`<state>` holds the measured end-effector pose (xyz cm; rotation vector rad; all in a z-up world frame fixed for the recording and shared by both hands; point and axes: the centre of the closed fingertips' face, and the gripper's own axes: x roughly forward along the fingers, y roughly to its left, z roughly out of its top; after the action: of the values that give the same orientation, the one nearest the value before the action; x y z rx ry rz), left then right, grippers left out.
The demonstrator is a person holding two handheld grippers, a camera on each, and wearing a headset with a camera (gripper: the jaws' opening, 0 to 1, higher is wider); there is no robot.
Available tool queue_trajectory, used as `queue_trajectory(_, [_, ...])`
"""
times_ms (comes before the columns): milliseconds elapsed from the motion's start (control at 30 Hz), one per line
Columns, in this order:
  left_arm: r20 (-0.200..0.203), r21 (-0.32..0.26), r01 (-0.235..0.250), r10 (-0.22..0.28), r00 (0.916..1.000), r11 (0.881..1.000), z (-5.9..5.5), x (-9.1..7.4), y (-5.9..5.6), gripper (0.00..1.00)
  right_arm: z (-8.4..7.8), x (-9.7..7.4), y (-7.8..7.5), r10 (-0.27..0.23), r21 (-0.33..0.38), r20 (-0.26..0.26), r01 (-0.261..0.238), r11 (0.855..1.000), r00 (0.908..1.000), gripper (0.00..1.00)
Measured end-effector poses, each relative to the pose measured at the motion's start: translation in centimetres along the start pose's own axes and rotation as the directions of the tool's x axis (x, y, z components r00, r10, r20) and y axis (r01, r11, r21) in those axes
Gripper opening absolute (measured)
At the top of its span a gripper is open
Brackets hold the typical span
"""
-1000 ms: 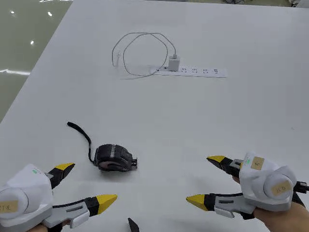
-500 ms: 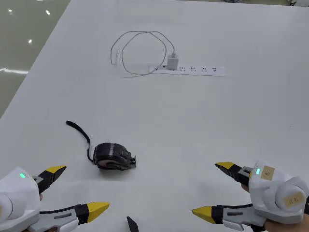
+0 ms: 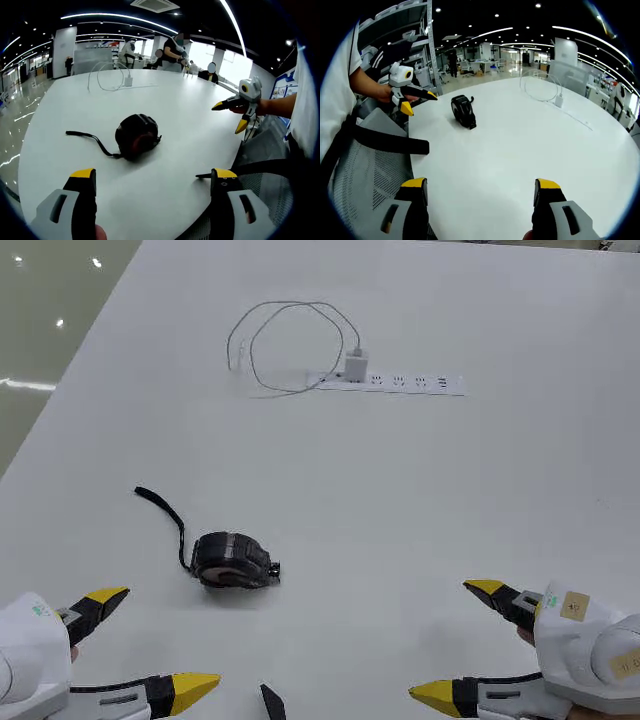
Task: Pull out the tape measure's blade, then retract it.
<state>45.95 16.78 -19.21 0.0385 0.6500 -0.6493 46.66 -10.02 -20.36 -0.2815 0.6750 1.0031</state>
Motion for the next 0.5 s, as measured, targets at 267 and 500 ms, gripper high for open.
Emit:
queue_trajectory(267, [-0.012,0.019,0.002,-0.002,0.9999,1.000,-0.3,-0.6,0.2,0.97,-1.0,-0.9,-0.1,-0.002,0.026,-0.007,0.002,1.000,1.0000,0.91])
queue_trajectory(500, [-0.028,0.049,0.011,-0.010,0.9996,0.999,-0.8,-0.9,0.1,0.98,-1.4,-1.2,0.0,-0.003,0.037,-0.014,0.004,0.999,0.9999,0.93])
